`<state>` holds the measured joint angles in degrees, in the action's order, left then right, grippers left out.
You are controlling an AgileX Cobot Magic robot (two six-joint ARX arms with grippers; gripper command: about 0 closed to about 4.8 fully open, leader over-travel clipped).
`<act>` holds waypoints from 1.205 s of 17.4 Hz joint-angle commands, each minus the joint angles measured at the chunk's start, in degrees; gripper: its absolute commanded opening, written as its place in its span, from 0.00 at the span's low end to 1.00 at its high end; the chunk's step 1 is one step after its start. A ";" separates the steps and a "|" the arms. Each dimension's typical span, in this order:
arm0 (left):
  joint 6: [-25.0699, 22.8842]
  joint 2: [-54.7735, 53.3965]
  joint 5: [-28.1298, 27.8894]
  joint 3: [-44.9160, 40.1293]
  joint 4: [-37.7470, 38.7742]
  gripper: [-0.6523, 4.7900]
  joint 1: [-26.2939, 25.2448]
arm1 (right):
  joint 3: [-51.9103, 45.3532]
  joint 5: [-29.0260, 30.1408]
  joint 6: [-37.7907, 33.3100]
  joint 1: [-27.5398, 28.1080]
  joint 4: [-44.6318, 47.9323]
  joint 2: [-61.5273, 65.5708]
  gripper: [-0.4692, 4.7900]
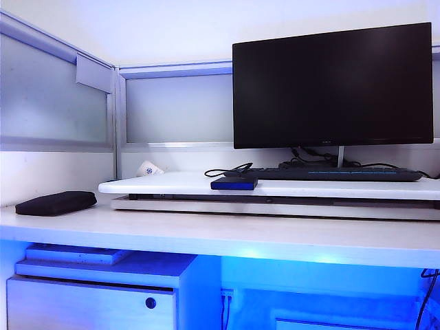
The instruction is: Unplug the data cable of the portable hard drive.
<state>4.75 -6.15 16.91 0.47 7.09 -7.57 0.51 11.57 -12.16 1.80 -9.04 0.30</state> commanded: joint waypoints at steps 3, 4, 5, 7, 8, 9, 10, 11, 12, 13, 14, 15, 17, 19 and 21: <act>0.00 -0.04 -1.62 -0.09 -0.37 0.11 -0.04 | -0.20 -1.38 0.26 -0.02 0.39 -0.22 0.08; 0.00 -0.04 -1.42 -0.09 -0.44 0.11 -0.04 | -0.20 -1.27 0.24 -0.02 0.46 -0.22 0.08; 0.02 -0.04 -1.38 -0.09 -0.63 0.11 -0.04 | -0.20 -1.16 0.24 -0.02 0.70 -0.22 0.08; 0.39 -0.04 2.64 -0.07 -5.29 0.11 -0.04 | -0.15 -0.94 0.20 -0.07 4.04 -0.22 0.08; 0.42 -0.04 2.97 -0.07 -6.64 0.11 -0.04 | -0.15 -0.96 0.20 -0.07 4.63 -0.22 0.08; 1.05 -0.04 3.93 0.04 -12.11 0.35 -0.04 | -0.15 -0.92 0.13 -0.07 6.95 -0.22 0.08; 5.31 -0.04 3.93 0.04 -14.56 0.54 -0.04 | -0.13 -0.85 -0.77 -0.07 8.28 -0.22 0.15; 7.17 -0.04 3.98 0.07 -15.45 0.55 -0.04 | -0.13 -0.37 -2.69 -0.07 9.46 -0.22 0.23; 9.11 -0.04 4.55 0.04 -16.35 0.59 -0.04 | -0.13 0.20 -3.91 -0.07 10.36 -0.22 0.27; 11.89 -0.04 5.97 0.07 -17.77 0.64 -0.04 | -0.13 0.87 -5.90 -0.09 11.76 -0.22 0.32; 15.02 -0.04 7.93 0.04 -19.45 0.71 -0.04 | -0.13 1.68 -6.93 -0.07 12.63 -0.22 0.32; 18.38 -0.04 11.21 0.07 -22.05 0.76 -0.04 | -0.13 2.23 -7.50 -0.09 13.31 -0.22 0.32; 22.75 -0.04 14.40 0.20 -27.50 0.76 -0.02 | -0.11 2.51 -8.15 -0.07 14.23 -0.22 0.53; 24.04 -0.04 14.38 1.07 -29.16 0.80 -0.02 | -0.11 2.60 -11.43 -0.07 16.11 -0.22 0.60; 26.25 -0.04 14.23 3.32 -29.09 0.91 -0.02 | 0.35 3.67 -12.52 -0.07 19.63 -0.22 0.60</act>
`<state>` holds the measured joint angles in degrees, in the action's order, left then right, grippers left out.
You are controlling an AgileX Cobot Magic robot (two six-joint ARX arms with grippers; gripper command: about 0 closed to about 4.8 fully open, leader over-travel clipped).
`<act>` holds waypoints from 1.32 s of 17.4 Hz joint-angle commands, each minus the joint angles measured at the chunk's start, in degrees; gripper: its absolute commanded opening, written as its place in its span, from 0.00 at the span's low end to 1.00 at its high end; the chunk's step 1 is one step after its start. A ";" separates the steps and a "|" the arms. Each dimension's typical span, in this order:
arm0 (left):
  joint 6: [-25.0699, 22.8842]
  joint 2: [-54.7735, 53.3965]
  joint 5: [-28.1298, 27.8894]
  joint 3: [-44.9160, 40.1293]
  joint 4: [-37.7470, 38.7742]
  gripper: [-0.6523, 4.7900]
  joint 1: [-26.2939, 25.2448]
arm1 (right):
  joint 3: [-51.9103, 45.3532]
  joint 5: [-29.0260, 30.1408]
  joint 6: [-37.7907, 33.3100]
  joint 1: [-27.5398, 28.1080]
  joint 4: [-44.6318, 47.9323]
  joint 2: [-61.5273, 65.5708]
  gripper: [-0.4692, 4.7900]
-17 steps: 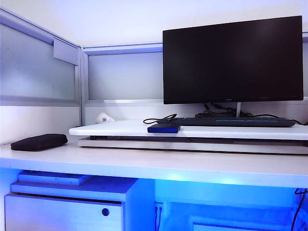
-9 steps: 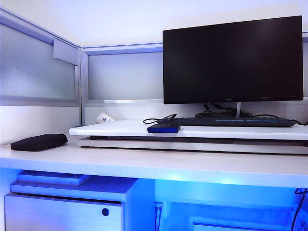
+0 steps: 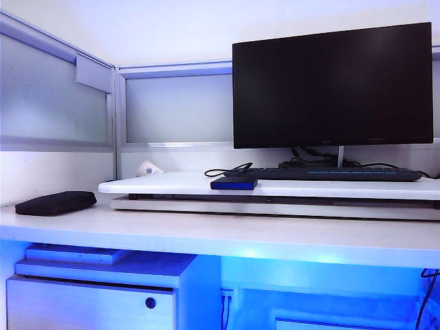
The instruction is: Unplug the data cable of the portable hard drive.
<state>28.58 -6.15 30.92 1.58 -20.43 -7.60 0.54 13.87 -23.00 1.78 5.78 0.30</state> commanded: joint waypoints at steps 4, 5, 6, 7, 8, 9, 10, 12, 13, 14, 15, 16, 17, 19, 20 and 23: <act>8.76 -0.13 -0.04 6.36 -1.51 0.92 0.00 | 4.68 1.31 -1.33 -0.04 4.72 -0.22 0.60; 9.99 -0.13 -0.07 7.06 -1.55 0.92 0.00 | 5.35 1.29 -1.18 -0.04 4.70 -0.22 0.61; 11.26 -0.20 -0.04 8.35 -1.46 0.92 0.00 | 6.36 1.29 -1.18 -0.04 4.70 -0.22 0.61; 12.41 -0.52 -0.07 9.75 -1.49 0.92 0.00 | 7.34 1.29 -1.18 -0.04 4.52 -0.22 0.61; 13.22 -1.18 -0.02 11.26 -1.49 0.92 0.00 | 8.24 1.29 -1.18 -0.04 4.11 -0.22 0.61; 14.82 -2.89 0.17 13.53 -1.51 0.92 0.00 | 9.49 1.27 -1.18 -0.04 3.32 -0.22 0.61; 14.97 -4.72 1.33 15.34 -1.55 0.92 0.00 | 10.34 1.27 -1.18 -0.02 3.02 -0.20 0.61; 14.97 -10.14 3.58 19.02 -1.79 0.93 0.00 | 11.89 1.29 -1.20 -0.02 2.97 0.33 0.61; 15.04 -11.78 4.11 19.71 -2.47 0.95 0.00 | 12.33 1.27 -1.20 -0.02 2.97 0.68 0.61; 16.02 -13.73 4.26 20.37 -3.58 0.98 0.00 | 12.85 1.27 -1.22 -0.04 2.99 1.38 0.61; 17.97 -15.74 4.26 20.74 -5.38 0.98 0.00 | 13.75 1.29 -1.22 -0.02 3.02 2.36 0.61; 22.49 -18.99 4.31 20.79 -9.66 0.98 0.04 | 15.52 1.29 -1.25 -0.04 3.04 4.11 0.61; 24.83 -21.16 4.37 20.79 -11.85 0.98 0.04 | 17.20 1.27 -1.22 -0.04 3.08 5.64 0.61; 30.67 -29.35 7.58 20.79 -17.57 0.99 0.85 | 23.54 1.07 -0.96 -0.02 4.04 12.83 0.62; 31.80 -31.43 7.72 20.79 -18.84 0.99 1.79 | 24.90 1.09 -0.96 -0.02 4.57 14.99 0.62; 34.53 -40.06 3.93 20.79 -25.86 0.99 9.31 | 28.98 1.40 -0.98 -0.07 6.75 23.78 0.64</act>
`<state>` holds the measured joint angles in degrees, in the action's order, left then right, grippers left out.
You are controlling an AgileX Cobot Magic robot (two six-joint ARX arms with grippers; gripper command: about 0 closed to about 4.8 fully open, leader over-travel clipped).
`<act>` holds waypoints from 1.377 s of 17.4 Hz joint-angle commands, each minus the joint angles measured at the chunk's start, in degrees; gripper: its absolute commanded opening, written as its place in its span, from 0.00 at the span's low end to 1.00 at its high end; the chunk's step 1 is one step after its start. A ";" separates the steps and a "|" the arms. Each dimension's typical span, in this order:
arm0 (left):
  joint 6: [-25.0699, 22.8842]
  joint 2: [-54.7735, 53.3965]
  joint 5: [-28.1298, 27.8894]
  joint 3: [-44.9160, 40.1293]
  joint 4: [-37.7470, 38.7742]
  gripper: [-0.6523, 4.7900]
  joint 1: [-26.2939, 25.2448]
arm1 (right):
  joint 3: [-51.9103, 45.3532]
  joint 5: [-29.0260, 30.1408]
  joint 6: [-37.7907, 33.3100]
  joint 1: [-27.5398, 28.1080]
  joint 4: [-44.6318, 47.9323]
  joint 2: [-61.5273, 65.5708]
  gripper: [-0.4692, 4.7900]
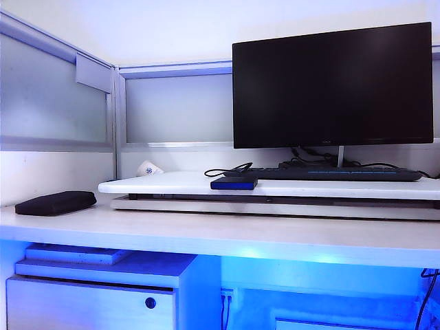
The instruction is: Unplug the data cable of the portable hard drive.
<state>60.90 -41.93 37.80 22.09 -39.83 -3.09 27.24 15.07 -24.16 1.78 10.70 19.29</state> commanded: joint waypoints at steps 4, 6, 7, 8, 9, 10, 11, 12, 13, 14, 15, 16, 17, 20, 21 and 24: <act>2.14 -16.00 -9.79 1.55 -10.62 1.00 17.44 | 4.81 0.39 0.15 -0.07 4.74 12.79 0.85; 2.56 -23.71 -8.98 4.09 -10.67 1.00 20.74 | 5.44 1.46 0.13 -0.07 5.86 16.11 0.85; 3.21 -27.56 -7.63 5.84 -10.78 1.00 21.27 | 5.81 2.01 0.13 -0.09 6.14 17.35 0.85; 4.35 -32.00 -6.19 8.13 -11.10 1.00 21.57 | 6.27 2.49 0.13 -0.13 6.38 18.64 0.85; 5.46 -35.78 -4.94 10.27 -12.04 1.00 21.64 | 6.78 2.71 0.15 -0.13 6.34 19.78 0.85; 6.56 -39.91 -4.04 12.68 -13.62 1.00 21.64 | 7.37 2.71 0.15 -0.13 6.34 20.92 0.85; 7.50 -43.54 -4.00 15.10 -14.34 1.00 21.64 | 7.93 2.73 0.15 -0.13 6.40 22.05 0.85; 7.87 -46.21 -3.83 17.31 -14.25 1.00 21.64 | 8.37 2.75 0.15 -0.13 6.69 23.02 0.85; 8.35 -49.31 -2.80 19.87 -14.29 1.00 21.64 | 8.87 2.78 0.17 -0.11 7.13 24.35 0.85; 8.41 -51.65 -2.03 21.70 -14.25 1.00 21.64 | 9.18 3.13 0.15 -0.15 7.82 25.49 0.85; 8.39 -54.03 -1.68 23.63 -14.25 1.00 21.64 | 9.79 3.10 0.17 -0.15 8.00 26.91 0.85; 8.39 -56.19 -1.55 25.27 -14.25 1.00 21.64 | 10.34 3.08 0.20 -0.15 8.09 28.33 0.85; 8.41 -57.99 -1.55 26.60 -14.25 1.00 21.64 | 11.06 3.10 0.22 -0.15 8.33 30.10 0.85; 8.57 -63.23 -1.29 30.08 -14.25 1.00 21.75 | 12.68 3.15 0.44 -0.17 11.30 35.60 0.85; 8.57 -64.76 -1.25 30.77 -14.27 1.00 21.86 | 13.31 3.26 0.46 -0.48 12.22 37.59 0.85; 8.96 -69.22 -0.26 32.09 -14.16 1.00 21.88 | 15.17 3.10 0.87 -2.23 14.01 42.42 0.85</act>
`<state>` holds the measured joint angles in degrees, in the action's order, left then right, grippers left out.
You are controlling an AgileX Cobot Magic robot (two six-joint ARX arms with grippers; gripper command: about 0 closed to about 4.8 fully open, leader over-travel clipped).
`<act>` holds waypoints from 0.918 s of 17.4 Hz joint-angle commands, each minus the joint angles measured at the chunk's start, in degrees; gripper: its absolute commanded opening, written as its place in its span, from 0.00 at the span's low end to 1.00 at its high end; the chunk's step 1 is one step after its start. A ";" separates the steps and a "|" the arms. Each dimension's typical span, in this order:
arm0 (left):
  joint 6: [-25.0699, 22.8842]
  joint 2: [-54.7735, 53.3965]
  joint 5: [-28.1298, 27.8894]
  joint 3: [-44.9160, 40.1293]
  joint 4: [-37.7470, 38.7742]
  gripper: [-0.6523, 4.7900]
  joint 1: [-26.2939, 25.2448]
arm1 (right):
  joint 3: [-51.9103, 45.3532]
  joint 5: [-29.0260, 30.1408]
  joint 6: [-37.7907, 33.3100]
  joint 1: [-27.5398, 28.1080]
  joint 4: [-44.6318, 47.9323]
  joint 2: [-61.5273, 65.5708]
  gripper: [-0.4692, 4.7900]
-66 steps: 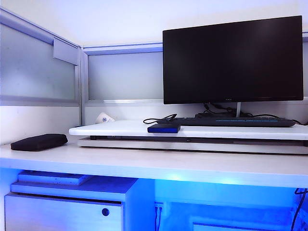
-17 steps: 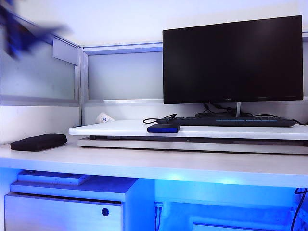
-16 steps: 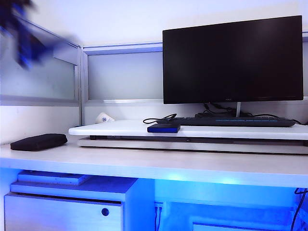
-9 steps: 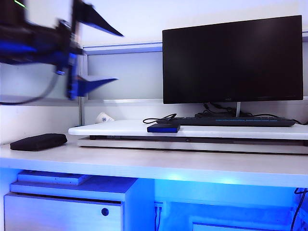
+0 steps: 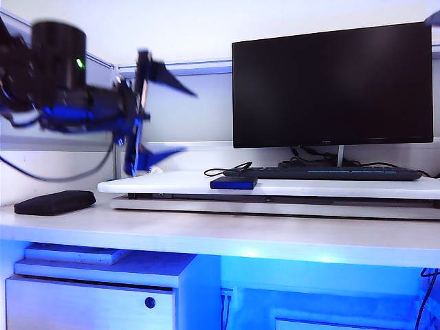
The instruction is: Unplug the data cable of the portable hard drive.
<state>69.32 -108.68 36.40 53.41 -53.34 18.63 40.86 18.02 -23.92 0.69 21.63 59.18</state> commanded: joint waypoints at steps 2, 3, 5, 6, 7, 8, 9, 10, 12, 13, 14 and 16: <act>1.29 -5.66 1.16 1.66 -0.74 1.00 0.15 | 3.04 0.11 2.49 -2.73 3.08 5.38 0.85; 1.49 -7.17 1.36 2.43 -0.74 1.00 0.24 | 3.89 0.11 3.48 -3.80 3.06 6.73 0.85; 2.21 -9.88 1.36 4.79 -0.74 1.00 0.59 | 5.77 -0.02 4.94 -4.87 3.04 9.46 0.85; 2.54 -11.08 1.36 6.25 -0.76 1.00 0.72 | 6.51 -0.04 4.94 -5.27 3.08 10.62 0.85; 2.75 -12.48 1.42 8.17 -0.76 1.00 0.94 | 7.23 0.00 4.94 -5.64 3.08 11.93 0.85; 2.75 -13.62 1.97 10.23 -0.70 1.00 0.96 | 7.67 -0.02 4.94 -5.81 3.10 12.81 0.85; 2.78 -14.67 1.99 11.85 -0.63 1.00 1.42 | 8.09 -0.02 4.96 -5.81 3.08 13.84 0.85; 3.34 -15.67 1.99 13.57 0.11 1.00 1.49 | 8.26 -0.02 4.98 -5.81 3.10 14.47 0.85; 3.54 -17.73 1.99 16.76 2.71 1.00 2.03 | 8.37 -0.07 6.29 -6.03 3.08 15.50 0.85; 3.61 -19.02 2.01 18.47 3.02 1.00 2.12 | 8.37 -0.07 6.43 -6.05 3.08 15.63 0.85; 3.78 -20.17 2.25 20.13 3.50 1.00 2.34 | 8.39 -0.07 6.43 -6.05 3.15 15.82 0.85; 3.80 -21.66 2.27 22.38 5.07 1.00 2.80 | 8.44 -0.09 6.54 -6.05 3.15 15.85 0.85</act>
<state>73.14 -130.10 38.30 74.50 -48.82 21.23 48.88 18.02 -17.72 -5.34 23.68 75.18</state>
